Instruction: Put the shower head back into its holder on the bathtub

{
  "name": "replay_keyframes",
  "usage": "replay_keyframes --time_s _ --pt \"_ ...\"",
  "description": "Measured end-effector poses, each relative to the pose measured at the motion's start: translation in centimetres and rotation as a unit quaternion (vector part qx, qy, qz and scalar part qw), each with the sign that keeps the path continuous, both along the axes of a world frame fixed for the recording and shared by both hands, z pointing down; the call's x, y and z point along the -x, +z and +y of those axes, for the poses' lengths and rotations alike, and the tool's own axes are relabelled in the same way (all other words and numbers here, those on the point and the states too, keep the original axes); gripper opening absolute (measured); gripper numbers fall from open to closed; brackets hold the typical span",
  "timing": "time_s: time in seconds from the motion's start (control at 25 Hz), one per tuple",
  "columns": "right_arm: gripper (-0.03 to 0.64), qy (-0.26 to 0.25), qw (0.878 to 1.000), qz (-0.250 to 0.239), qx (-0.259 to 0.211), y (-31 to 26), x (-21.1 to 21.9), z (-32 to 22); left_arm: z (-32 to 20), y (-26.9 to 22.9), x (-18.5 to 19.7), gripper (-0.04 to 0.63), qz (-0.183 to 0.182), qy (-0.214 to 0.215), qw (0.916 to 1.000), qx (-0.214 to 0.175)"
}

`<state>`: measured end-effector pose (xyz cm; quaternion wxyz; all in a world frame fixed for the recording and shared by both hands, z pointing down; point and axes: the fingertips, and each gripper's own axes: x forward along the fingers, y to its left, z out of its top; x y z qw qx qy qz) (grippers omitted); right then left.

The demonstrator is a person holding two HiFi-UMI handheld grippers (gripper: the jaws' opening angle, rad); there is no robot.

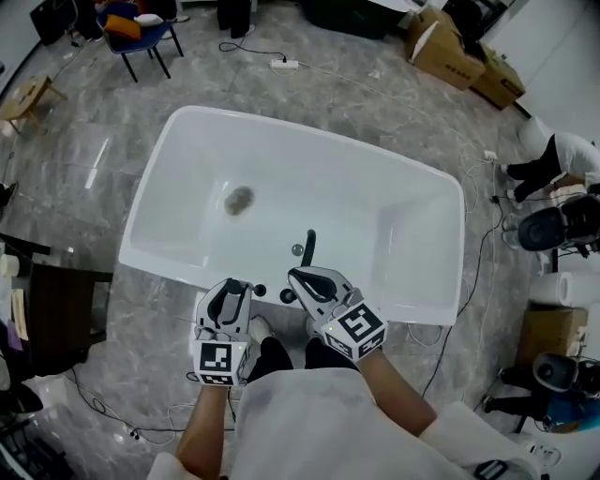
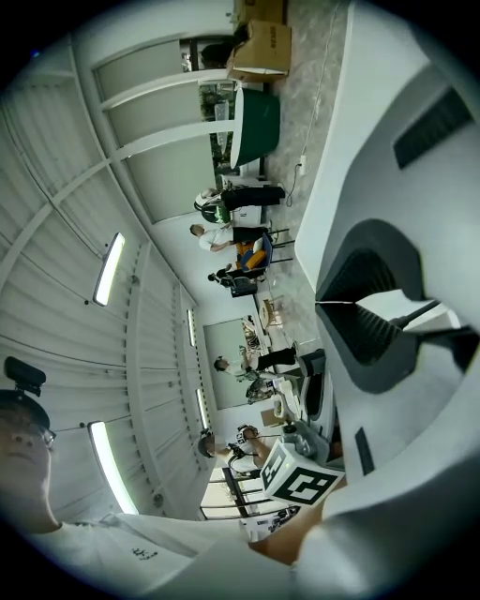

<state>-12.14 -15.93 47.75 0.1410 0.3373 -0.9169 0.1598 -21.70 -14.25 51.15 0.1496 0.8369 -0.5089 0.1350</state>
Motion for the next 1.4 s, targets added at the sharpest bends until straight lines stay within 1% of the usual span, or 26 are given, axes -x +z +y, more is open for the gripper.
replay_keyframes --time_s 0.28,0.52,0.84,1.12,1.4 --pt "0.018 -0.011 1.0 0.007 0.016 2.1 -0.5 0.5 -0.1 2.7 -0.5 0.138 -0.004 -0.011 0.9997 0.019" --pt "0.018 -0.019 0.999 0.015 0.031 4.8 -1.1 1.6 0.5 6.2 -1.0 0.138 -0.015 -0.019 0.9989 0.04" --pt "0.018 -0.036 0.998 0.029 0.049 8.5 -0.9 4.1 2.0 8.9 -1.7 0.138 -0.018 -0.025 0.9983 0.05" --pt "0.018 -0.042 0.997 0.034 0.062 10.5 -0.9 5.0 2.6 11.9 -1.9 0.138 -0.031 -0.022 0.9975 0.059" --pt "0.018 -0.046 0.996 0.039 0.072 12.3 -1.4 5.4 2.8 15.1 -2.4 0.138 -0.037 -0.025 0.996 0.078"
